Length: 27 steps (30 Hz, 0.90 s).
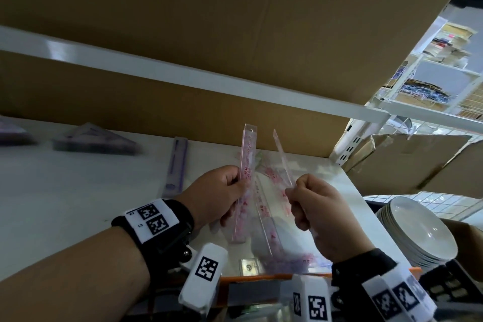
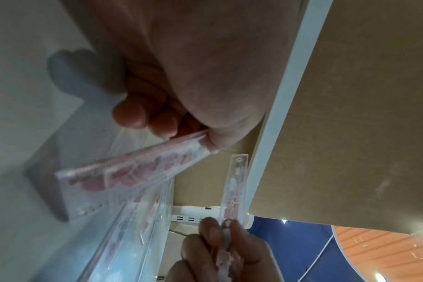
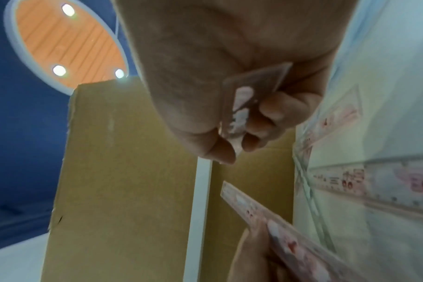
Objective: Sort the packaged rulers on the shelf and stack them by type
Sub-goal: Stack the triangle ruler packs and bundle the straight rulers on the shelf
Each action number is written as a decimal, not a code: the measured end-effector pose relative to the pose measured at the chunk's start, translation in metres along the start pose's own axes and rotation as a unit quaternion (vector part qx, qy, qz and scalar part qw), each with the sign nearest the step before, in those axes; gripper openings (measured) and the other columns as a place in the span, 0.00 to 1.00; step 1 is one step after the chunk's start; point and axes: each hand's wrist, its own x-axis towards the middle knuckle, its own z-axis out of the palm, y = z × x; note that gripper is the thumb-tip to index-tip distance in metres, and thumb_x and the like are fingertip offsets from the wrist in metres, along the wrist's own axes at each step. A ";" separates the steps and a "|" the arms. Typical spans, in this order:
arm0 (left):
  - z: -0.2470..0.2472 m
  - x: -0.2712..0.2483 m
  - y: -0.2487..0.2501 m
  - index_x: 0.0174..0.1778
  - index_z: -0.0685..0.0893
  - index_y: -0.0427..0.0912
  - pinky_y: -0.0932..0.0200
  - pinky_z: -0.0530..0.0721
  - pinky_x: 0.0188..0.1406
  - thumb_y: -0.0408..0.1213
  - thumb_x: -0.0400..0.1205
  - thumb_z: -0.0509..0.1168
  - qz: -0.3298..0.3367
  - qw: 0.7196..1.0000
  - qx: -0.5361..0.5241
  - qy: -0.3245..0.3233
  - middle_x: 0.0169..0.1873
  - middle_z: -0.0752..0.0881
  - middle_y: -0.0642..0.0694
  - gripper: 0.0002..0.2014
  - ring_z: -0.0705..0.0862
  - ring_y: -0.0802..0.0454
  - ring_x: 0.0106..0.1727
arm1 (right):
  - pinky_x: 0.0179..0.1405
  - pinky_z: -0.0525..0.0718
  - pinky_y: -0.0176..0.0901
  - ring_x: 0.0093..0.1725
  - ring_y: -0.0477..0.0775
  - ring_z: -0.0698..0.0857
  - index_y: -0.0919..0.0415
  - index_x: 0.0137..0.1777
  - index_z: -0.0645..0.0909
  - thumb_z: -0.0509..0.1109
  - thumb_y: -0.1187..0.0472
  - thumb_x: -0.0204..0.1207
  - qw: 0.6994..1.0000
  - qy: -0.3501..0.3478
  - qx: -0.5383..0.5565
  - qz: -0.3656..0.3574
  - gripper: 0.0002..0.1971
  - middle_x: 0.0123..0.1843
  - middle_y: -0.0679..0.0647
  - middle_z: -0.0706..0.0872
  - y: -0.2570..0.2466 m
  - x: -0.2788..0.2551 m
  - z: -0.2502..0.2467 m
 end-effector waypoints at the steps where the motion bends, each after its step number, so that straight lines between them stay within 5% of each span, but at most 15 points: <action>1: 0.000 0.000 0.000 0.40 0.82 0.46 0.59 0.75 0.16 0.46 0.86 0.62 0.000 1.000 -0.003 -0.002 0.21 0.80 0.44 0.12 0.75 0.48 0.18 | 0.19 0.68 0.41 0.24 0.51 0.70 0.53 0.28 0.72 0.72 0.69 0.75 1.000 -0.004 -0.009 -0.020 0.18 0.26 0.54 0.73 0.001 -0.001 0.004; 6: -0.003 -0.003 0.002 0.46 0.85 0.48 0.55 0.80 0.22 0.49 0.85 0.64 0.016 0.998 -0.035 -0.044 0.26 0.84 0.45 0.10 0.79 0.47 0.24 | 0.21 0.78 0.41 0.24 0.46 0.77 0.51 0.35 0.80 0.79 0.52 0.71 0.974 0.011 -0.181 -0.137 0.10 0.27 0.47 0.82 0.002 -0.005 0.030; 9: -0.005 -0.004 0.005 0.46 0.85 0.45 0.55 0.82 0.24 0.43 0.86 0.64 0.026 0.997 -0.055 -0.053 0.27 0.83 0.44 0.08 0.80 0.47 0.24 | 0.29 0.85 0.49 0.31 0.45 0.85 0.44 0.41 0.78 0.75 0.53 0.75 0.953 0.026 -0.247 -0.171 0.08 0.34 0.45 0.88 0.005 -0.001 0.039; 13: -0.006 -0.009 0.011 0.45 0.85 0.46 0.53 0.84 0.28 0.41 0.86 0.65 0.044 0.996 -0.056 -0.051 0.26 0.84 0.44 0.07 0.82 0.46 0.24 | 0.28 0.84 0.43 0.33 0.39 0.86 0.39 0.51 0.74 0.72 0.51 0.78 0.944 0.032 -0.284 -0.167 0.09 0.35 0.41 0.89 0.007 0.001 0.043; 18: -0.007 -0.015 0.029 0.51 0.85 0.50 0.59 0.87 0.31 0.38 0.86 0.64 0.124 0.991 0.040 -0.010 0.36 0.89 0.50 0.05 0.87 0.52 0.31 | 0.33 0.89 0.47 0.37 0.41 0.87 0.25 0.46 0.75 0.69 0.48 0.78 0.923 0.031 -0.297 -0.243 0.10 0.40 0.39 0.87 -0.002 -0.006 0.049; 23: -0.017 -0.026 0.042 0.43 0.78 0.56 0.67 0.78 0.32 0.47 0.87 0.60 0.186 0.940 0.287 0.021 0.35 0.82 0.55 0.07 0.82 0.64 0.38 | 0.39 0.86 0.50 0.42 0.46 0.85 0.43 0.57 0.76 0.59 0.46 0.80 0.847 0.039 -0.429 -0.312 0.10 0.45 0.42 0.87 -0.003 -0.013 0.056; 27: -0.024 -0.040 0.042 0.45 0.75 0.60 0.74 0.75 0.35 0.51 0.86 0.57 0.190 0.914 0.358 0.018 0.35 0.80 0.62 0.06 0.79 0.72 0.42 | 0.39 0.86 0.54 0.43 0.55 0.88 0.46 0.59 0.73 0.53 0.42 0.78 0.830 0.014 -0.462 -0.311 0.16 0.47 0.47 0.88 0.000 -0.017 0.059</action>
